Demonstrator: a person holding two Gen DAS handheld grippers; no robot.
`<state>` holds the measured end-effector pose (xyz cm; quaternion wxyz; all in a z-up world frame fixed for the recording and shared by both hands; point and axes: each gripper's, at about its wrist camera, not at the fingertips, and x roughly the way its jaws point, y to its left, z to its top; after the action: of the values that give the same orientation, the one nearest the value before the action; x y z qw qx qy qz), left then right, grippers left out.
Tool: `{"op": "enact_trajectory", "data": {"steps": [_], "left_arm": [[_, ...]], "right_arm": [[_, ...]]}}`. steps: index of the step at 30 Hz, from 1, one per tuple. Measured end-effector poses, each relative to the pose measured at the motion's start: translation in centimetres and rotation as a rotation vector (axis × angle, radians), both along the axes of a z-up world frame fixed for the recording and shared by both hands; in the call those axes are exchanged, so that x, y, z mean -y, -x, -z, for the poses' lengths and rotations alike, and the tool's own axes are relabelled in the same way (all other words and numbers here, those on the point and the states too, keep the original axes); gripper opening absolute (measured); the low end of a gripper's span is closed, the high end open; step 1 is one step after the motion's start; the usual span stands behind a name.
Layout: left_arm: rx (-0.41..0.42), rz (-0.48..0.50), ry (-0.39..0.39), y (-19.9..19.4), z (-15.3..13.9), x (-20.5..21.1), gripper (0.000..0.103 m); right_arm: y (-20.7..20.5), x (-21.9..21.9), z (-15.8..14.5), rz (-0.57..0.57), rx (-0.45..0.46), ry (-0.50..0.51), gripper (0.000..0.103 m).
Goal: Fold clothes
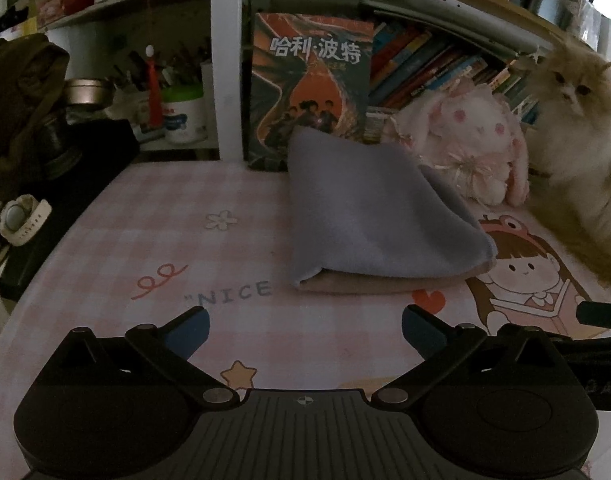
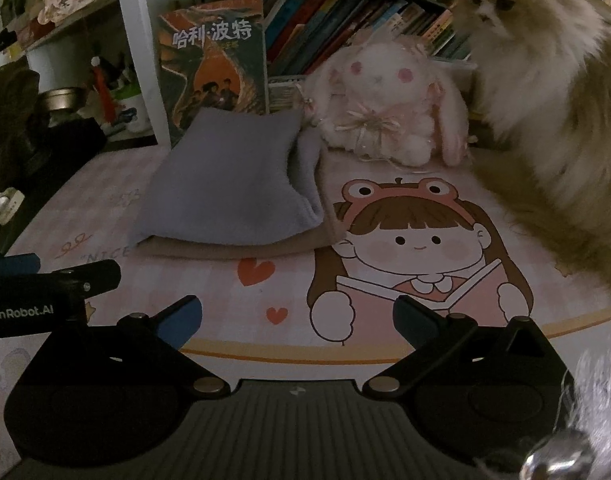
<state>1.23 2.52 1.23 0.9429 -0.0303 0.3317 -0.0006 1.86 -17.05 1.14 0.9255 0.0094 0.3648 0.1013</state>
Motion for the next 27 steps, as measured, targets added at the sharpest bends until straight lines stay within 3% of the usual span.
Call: {"op": "enact_trajectory", "data": {"steps": [27], "left_arm": [[-0.051, -0.006, -0.014, -0.86, 0.64, 0.13, 0.103]], "right_arm": [[-0.58, -0.18, 0.5, 0.006, -0.023, 0.01, 0.103]]}}
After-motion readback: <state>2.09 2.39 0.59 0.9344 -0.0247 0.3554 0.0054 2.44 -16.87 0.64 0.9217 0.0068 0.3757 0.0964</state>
